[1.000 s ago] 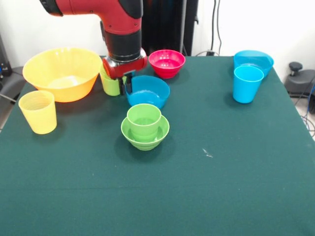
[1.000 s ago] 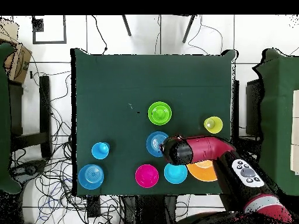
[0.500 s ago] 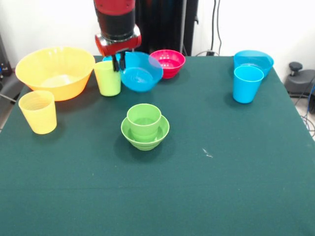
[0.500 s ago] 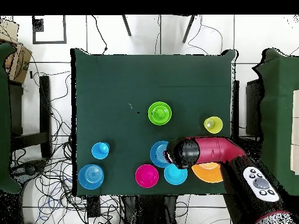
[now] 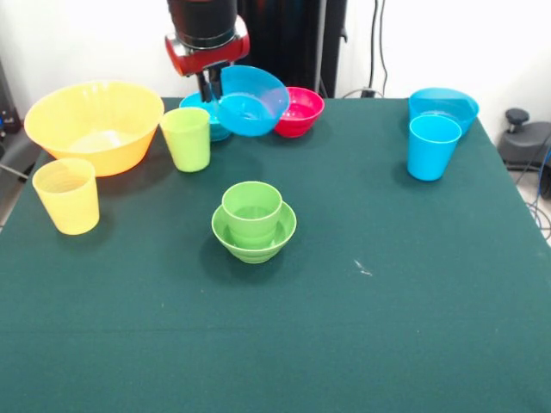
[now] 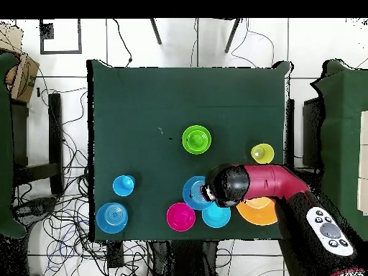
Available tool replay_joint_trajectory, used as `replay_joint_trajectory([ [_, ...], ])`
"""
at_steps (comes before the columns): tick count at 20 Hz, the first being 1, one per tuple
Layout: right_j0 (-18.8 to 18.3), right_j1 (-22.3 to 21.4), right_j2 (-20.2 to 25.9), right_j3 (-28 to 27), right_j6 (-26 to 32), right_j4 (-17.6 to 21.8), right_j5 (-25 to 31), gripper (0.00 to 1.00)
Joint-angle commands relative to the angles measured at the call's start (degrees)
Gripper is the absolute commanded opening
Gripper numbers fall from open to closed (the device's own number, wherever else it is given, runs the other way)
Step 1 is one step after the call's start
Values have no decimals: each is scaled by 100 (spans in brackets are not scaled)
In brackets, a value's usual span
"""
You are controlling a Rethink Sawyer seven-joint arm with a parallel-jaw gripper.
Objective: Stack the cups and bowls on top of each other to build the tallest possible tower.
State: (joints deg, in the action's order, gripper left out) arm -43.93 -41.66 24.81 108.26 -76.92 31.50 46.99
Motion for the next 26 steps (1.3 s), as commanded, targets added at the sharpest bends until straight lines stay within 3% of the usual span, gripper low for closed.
replay_joint_trajectory([
  [1, -218, 251, 776, 55, 1041, -352, 525, 0],
  [6, -411, 399, 921, -108, 876, -510, 638, 0],
  [15, -115, 737, 981, -1064, 670, -875, 1683, 0],
  [26, -82, 858, 1064, -1285, 356, -975, 1673, 0],
])
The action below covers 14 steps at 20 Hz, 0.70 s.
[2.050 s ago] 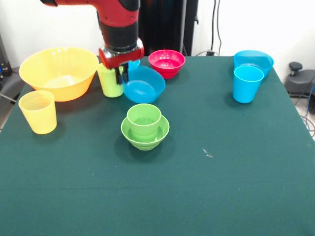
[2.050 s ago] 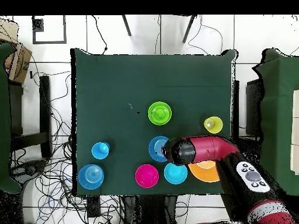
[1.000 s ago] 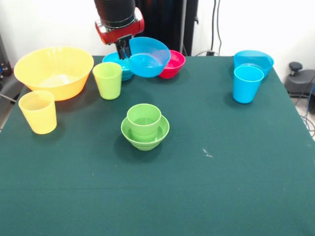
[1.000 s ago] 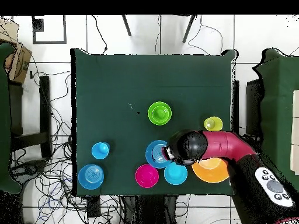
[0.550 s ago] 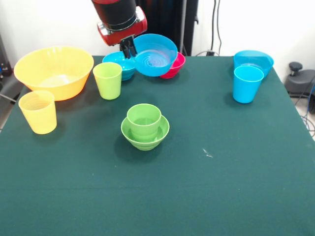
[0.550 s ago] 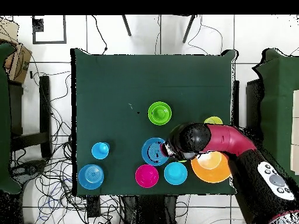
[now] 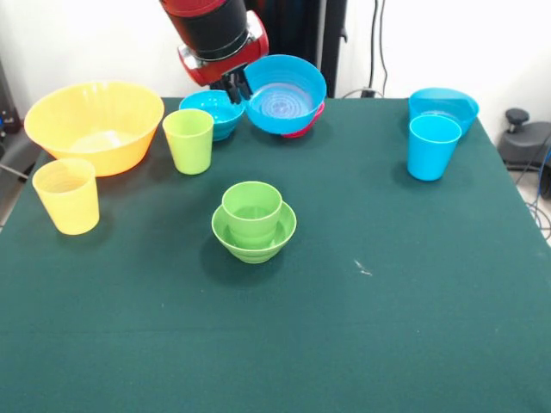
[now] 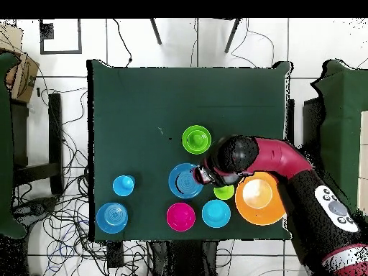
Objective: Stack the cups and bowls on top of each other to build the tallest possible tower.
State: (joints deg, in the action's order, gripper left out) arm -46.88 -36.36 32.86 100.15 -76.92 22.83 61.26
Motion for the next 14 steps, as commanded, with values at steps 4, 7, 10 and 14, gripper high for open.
replay_joint_trajectory([
  [4, 292, 425, 244, -721, 360, -68, 314, 0],
  [7, 335, 428, 244, -836, 378, -25, 306, 0],
  [10, 291, 413, 310, -843, 489, -48, 280, 0],
  [14, 266, 352, 337, -854, 537, 40, 146, 0],
])
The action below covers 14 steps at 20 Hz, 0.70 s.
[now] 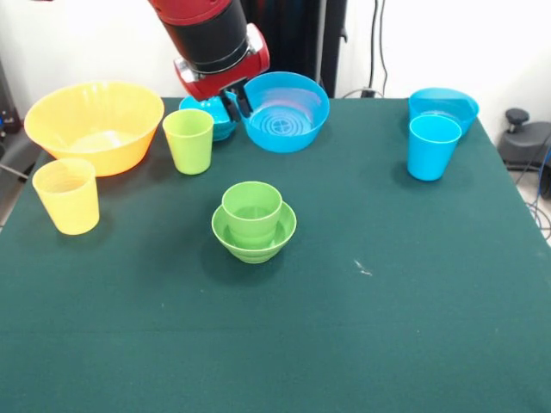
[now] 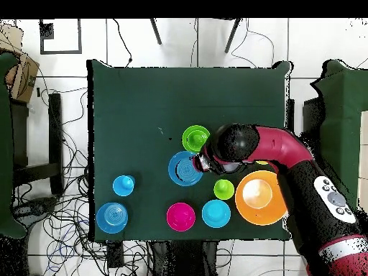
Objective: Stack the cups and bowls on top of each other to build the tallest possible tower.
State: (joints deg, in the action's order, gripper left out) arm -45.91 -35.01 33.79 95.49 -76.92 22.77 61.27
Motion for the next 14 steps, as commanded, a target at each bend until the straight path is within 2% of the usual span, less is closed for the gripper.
replay_joint_trajectory([
  [1, 163, 202, 255, -378, 563, 88, 83, 0],
  [4, 96, 122, 263, -243, 566, 183, -170, 0],
  [7, 15, 167, 309, -201, 574, 91, -181, 0],
  [14, -125, 274, 374, -502, 906, 147, 207, 0],
])
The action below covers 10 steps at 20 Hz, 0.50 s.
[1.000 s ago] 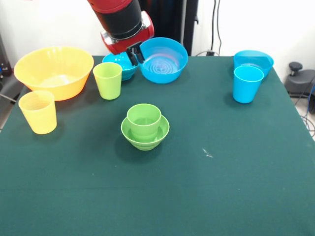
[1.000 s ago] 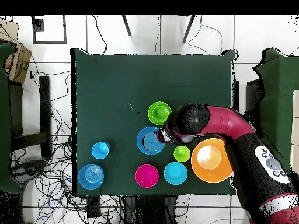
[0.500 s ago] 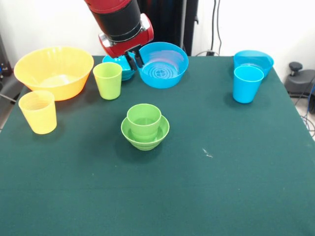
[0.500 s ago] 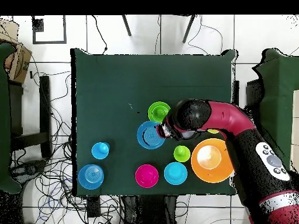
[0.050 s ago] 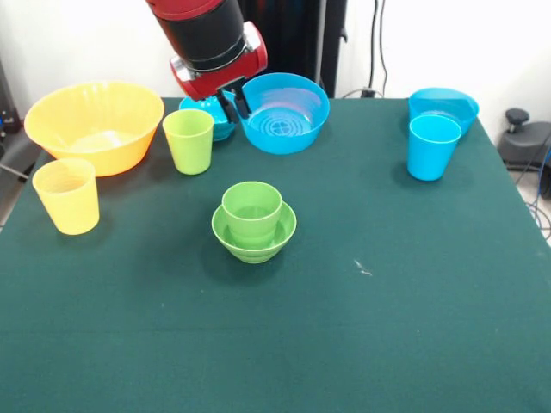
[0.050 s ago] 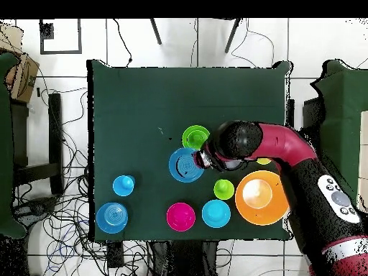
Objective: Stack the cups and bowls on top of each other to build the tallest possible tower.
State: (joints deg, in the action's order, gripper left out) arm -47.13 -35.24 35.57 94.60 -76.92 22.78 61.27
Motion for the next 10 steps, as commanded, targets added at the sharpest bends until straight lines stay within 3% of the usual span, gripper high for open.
replay_joint_trajectory([
  [1, -17, 303, 208, -424, 942, 169, 225, 0],
  [10, -182, 444, 251, -763, 1465, 473, 413, 0],
])
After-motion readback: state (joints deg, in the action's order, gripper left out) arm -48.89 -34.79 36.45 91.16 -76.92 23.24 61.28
